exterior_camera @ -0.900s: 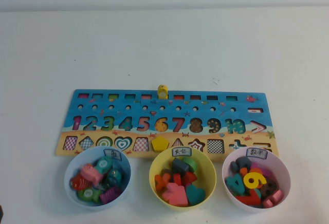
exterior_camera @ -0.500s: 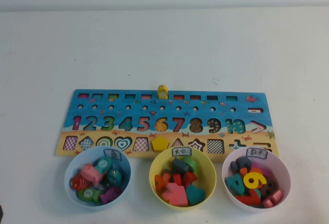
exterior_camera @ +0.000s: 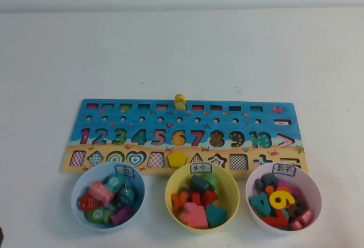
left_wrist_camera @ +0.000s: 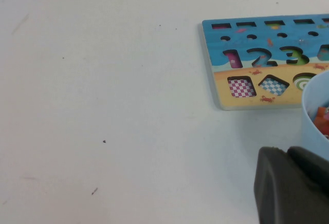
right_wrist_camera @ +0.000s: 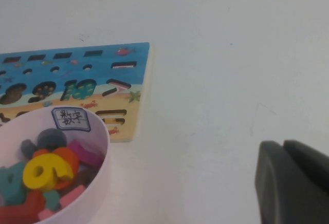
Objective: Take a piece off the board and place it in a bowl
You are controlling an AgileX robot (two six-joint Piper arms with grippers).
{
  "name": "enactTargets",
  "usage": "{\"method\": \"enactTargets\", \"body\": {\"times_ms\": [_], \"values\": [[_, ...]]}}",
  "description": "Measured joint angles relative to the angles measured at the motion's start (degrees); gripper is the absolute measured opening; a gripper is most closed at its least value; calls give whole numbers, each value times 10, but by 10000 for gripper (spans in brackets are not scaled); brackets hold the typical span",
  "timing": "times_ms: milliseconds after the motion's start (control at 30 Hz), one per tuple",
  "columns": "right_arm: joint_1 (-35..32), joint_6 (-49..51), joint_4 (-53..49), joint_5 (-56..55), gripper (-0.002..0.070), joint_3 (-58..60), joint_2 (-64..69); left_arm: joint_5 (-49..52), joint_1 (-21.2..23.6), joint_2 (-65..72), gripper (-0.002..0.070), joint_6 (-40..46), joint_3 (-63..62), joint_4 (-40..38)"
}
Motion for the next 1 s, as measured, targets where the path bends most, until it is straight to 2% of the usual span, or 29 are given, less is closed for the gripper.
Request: {"method": "enactTargets", "body": {"times_ms": [133, 400, 500, 767, 1000], "values": [[0, 0, 65, 0, -18, 0, 0, 0, 0, 0, -4, 0, 0, 0], [0, 0, 454, -18, -18, 0, 0, 0, 0, 0, -4, 0, 0, 0], [0, 0, 546, -32, -18, 0, 0, 0, 0, 0, -4, 0, 0, 0], [0, 0, 578, -44, -18, 0, 0, 0, 0, 0, -4, 0, 0, 0], [0, -77, 586, -15, -18, 0, 0, 0, 0, 0, -4, 0, 0, 0]]}}
